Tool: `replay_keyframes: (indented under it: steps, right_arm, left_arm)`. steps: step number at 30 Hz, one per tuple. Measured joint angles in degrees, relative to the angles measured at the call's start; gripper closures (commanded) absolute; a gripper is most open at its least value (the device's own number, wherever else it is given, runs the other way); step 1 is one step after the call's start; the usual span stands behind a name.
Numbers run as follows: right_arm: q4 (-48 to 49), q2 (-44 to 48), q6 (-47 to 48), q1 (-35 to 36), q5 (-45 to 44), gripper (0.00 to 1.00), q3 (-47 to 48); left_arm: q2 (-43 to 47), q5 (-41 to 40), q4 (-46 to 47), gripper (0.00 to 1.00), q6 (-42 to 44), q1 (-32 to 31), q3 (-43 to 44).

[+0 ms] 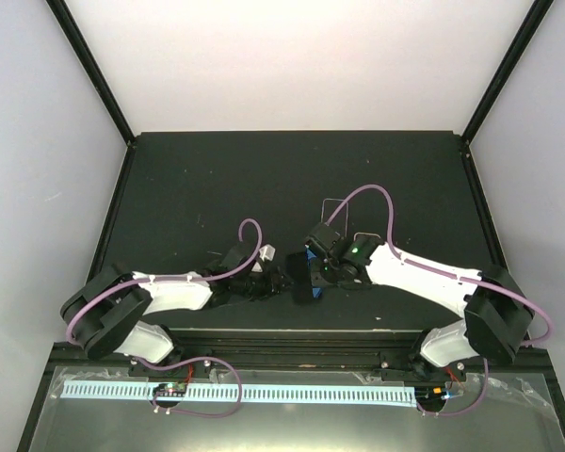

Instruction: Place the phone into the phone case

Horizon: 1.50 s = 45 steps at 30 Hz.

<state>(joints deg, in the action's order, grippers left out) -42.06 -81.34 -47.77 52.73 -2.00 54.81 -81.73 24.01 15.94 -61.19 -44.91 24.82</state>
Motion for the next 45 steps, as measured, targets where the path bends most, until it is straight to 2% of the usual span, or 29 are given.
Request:
replay_keyframes:
  steps: [13,26,35,39,45]
  right_arm:
    - [-3.39,-2.89,1.44,0.39,-3.32,0.98,2.73]
    - [-3.93,-3.96,1.18,1.57,-3.93,0.97,3.63]
    - [-4.48,-5.84,0.74,3.13,-4.63,0.92,5.29]
    - [-4.68,-6.67,0.48,3.85,-5.2,0.79,6.01]
    - [-2.91,-9.55,-0.68,4.85,-2.84,0.78,6.19]
  left_arm:
    - [0.55,-1.31,-3.21,0.54,1.44,2.36,0.39]
    - [-5.09,-0.39,-2.34,0.57,2.19,2.56,2.45]
    - [-7.52,1.4,1.14,0.64,1.33,2.56,2.45]
    - [-7.93,1.79,1.62,0.67,0.94,2.54,2.45]
    - [-7.96,1.81,1.7,0.7,0.39,2.38,2.43]
